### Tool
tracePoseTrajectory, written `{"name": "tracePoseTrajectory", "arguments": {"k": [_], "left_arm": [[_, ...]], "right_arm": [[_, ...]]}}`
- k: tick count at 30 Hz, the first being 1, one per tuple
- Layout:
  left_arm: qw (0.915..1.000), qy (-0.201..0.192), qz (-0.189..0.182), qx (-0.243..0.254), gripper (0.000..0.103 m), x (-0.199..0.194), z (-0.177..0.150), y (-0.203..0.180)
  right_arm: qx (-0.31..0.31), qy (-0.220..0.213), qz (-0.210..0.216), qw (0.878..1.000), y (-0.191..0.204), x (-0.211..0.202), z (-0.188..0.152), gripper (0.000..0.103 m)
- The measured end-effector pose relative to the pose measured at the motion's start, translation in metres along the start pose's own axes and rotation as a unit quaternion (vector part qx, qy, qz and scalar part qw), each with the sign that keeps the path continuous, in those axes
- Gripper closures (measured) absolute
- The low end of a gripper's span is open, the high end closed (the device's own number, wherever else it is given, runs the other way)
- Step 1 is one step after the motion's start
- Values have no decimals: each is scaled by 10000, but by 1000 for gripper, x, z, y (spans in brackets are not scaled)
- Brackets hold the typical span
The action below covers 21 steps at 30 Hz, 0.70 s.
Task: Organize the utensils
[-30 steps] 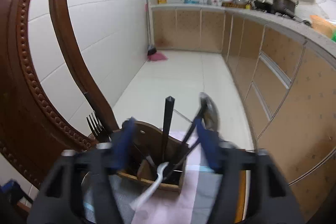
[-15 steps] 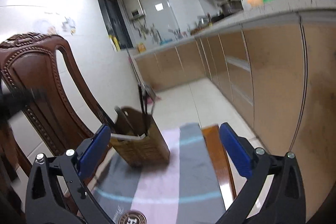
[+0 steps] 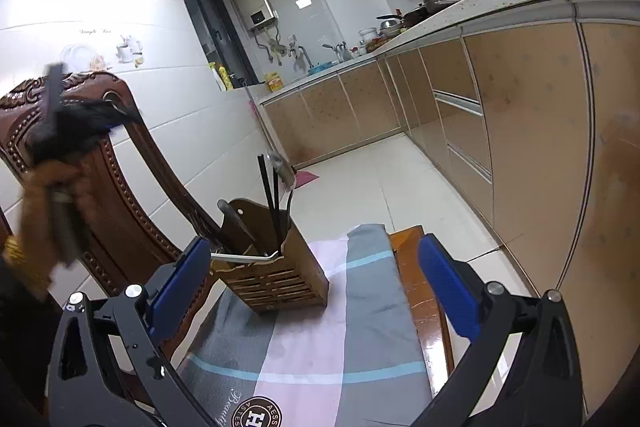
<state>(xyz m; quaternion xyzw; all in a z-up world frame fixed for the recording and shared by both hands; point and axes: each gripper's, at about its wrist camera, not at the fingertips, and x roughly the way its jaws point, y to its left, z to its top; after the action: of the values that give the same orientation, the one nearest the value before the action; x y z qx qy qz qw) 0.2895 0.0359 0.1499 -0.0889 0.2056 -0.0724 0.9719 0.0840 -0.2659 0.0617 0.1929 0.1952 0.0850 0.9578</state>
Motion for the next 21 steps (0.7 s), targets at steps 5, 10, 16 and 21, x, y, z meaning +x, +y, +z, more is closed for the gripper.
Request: {"name": "tracePoseTrajectory", "arguments": {"k": [5, 10, 16, 21], "left_arm": [[9983, 591, 17, 9, 90, 42, -52, 11], [9970, 719, 95, 262, 17, 3, -94, 12], [9960, 793, 264, 332, 4, -93, -134, 12], [9945, 883, 447, 343, 4, -153, -172, 11]], "right_arm": [[-148, 126, -5, 9998, 3, 7, -2, 3], [-493, 348, -96, 9981, 16, 16, -6, 3], [-943, 611, -252, 9934, 39, 18, -14, 3], [-1347, 733, -512, 9868, 66, 9, -31, 3]]}}
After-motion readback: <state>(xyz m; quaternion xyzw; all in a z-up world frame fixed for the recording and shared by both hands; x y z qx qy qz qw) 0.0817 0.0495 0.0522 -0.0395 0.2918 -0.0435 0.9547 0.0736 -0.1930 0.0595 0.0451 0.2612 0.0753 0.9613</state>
